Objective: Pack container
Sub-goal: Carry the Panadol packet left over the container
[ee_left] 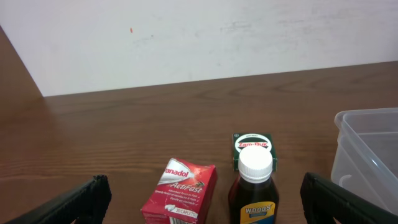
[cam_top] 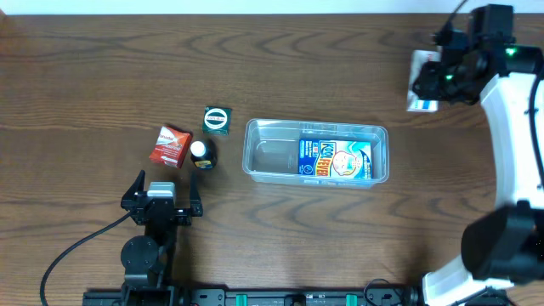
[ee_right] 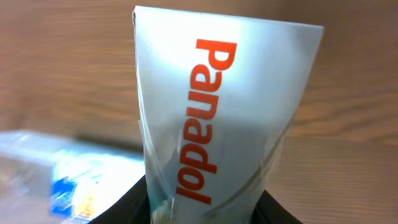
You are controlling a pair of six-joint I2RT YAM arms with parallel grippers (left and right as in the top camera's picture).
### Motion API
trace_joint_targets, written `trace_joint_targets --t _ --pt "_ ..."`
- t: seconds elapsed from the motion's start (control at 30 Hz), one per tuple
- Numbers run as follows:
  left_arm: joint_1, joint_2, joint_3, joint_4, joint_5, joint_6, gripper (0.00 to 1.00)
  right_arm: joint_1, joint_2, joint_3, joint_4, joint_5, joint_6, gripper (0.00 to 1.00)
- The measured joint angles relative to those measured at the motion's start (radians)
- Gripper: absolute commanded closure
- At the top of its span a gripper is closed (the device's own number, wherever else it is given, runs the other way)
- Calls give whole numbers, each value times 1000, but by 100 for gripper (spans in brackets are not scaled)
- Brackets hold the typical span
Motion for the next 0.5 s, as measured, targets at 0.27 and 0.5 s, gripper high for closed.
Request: trace_joint_targets --t 0.27,0.5 --pt "0 0 0 0 0 0 2 192 -66 0 -75 -15 -20 62" --pt "0 0 0 0 0 0 2 293 -66 0 -64 5 -41 58"
